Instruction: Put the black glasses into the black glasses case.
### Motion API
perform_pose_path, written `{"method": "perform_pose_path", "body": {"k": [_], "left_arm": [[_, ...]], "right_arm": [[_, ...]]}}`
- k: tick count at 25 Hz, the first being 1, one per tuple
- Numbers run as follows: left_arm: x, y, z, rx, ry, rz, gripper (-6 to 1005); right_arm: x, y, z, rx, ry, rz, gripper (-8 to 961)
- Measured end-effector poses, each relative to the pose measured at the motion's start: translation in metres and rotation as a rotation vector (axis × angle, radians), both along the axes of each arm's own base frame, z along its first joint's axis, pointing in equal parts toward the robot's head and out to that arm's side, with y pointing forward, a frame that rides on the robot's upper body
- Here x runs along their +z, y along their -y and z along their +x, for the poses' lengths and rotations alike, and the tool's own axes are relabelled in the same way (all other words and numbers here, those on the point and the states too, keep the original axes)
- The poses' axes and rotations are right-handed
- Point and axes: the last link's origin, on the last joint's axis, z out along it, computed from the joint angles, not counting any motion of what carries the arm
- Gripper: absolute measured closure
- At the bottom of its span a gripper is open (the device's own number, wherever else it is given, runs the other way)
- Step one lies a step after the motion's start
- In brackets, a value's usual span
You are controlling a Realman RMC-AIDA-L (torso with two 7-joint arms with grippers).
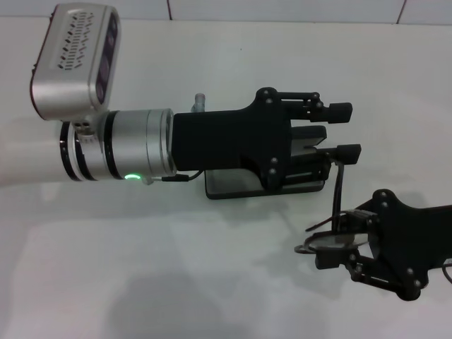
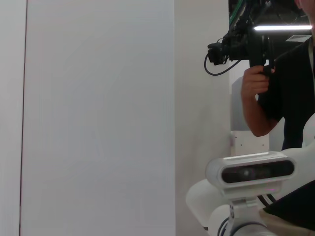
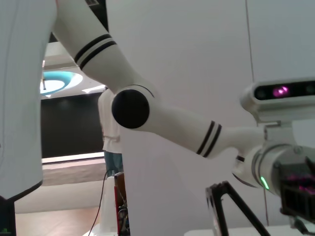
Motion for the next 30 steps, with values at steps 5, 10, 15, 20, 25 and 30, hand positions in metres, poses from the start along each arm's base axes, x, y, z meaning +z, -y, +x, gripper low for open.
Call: {"method": "perform_pose_path", "body": {"k": [5,10,15,20,25,30], "left_arm": [[-0.004,0.006,0.0,-0.028,-0.018,-0.026,498],[-0.008,0.01,0.001,-0.054,-0.037,-0.048,499],[-0.009,0.011,0.001,-0.057,-0.041,-0.052,499],[-0.009,0.011,0.0,-0.062,-0.05,-0.057,499],[-0.007,0.01,0.0,-0.063,-0.049,-0.048,498],[0.001,0.0,-0.004,-0.012,-0.014,0.021,498]], "right_arm": [[-0.002,-0.001,0.004,-0.051,0.034,-0.022,845],[-0.003,-0.002,0.006,-0.072,0.049,-0.031,845],[-0.002,0.0,0.009,-0.085,0.06,-0.037,845],[-0.001,-0.002,0.013,-0.099,0.076,-0.029,845],[0.001,-0.003,0.014,-0.099,0.087,-0.024,846],[0.007,-0.005,0.018,-0.088,0.115,-0.005,846]]}}
